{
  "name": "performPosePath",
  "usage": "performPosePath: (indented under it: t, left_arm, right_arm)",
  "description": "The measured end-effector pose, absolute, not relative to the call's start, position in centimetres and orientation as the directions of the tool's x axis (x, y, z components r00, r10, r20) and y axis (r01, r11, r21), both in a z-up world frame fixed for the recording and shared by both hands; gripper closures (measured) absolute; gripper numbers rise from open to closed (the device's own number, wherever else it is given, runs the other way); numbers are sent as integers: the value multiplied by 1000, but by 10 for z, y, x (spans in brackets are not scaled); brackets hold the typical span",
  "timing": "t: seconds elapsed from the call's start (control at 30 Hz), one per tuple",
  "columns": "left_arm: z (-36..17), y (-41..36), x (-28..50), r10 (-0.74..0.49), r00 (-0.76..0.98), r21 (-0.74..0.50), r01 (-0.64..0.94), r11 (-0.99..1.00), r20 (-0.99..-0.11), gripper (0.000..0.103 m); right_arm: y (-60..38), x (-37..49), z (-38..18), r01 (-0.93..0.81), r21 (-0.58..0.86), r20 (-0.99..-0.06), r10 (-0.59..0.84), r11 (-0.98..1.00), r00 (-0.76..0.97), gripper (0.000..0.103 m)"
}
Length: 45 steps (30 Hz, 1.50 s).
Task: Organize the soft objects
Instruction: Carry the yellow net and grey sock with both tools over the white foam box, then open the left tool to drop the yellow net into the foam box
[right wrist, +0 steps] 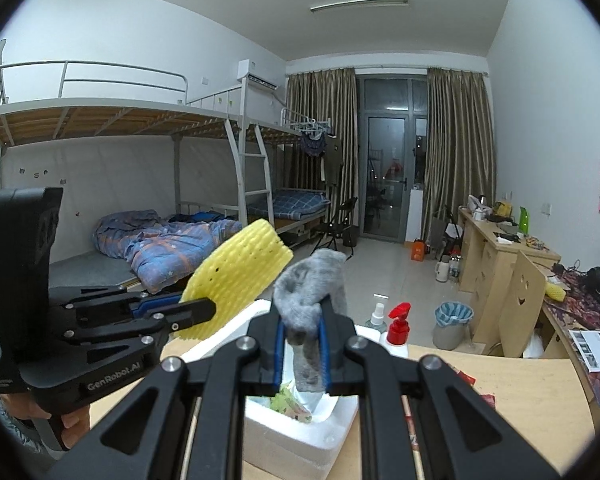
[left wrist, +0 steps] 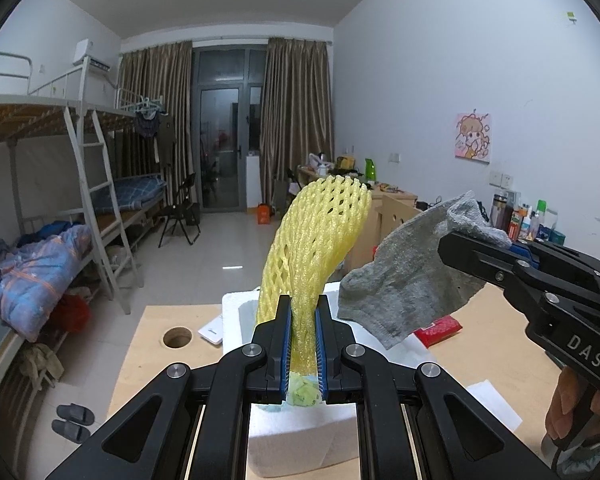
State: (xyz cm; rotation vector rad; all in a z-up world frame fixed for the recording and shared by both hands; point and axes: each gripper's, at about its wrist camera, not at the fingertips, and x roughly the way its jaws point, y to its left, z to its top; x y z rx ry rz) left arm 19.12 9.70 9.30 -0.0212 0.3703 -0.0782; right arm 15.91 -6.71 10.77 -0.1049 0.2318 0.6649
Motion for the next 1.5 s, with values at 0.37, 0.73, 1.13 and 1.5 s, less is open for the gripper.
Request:
performPosePath:
  t: [0.37, 0.73, 1.13, 1.5]
  left_arm:
    - [71, 106, 232, -95, 899, -49, 82, 995, -427, 92]
    - [57, 107, 256, -87, 882, -19, 88, 996, -463, 92]
    - [45, 105, 269, -71, 866, 2, 83, 997, -494, 71]
    - [48, 111, 259, -27, 897, 30, 45, 999, -441, 13]
  right_arm:
    - [-57, 174, 102, -605, -29, -274, 575, 796, 771, 85]
    - [-50, 184, 97, -594, -37, -302, 557, 804, 773, 85]
    - [-51, 191, 95, -587, -30, -311, 551, 809, 774, 85]
    - [-51, 191, 94, -586, -30, -314, 549, 810, 775, 85]
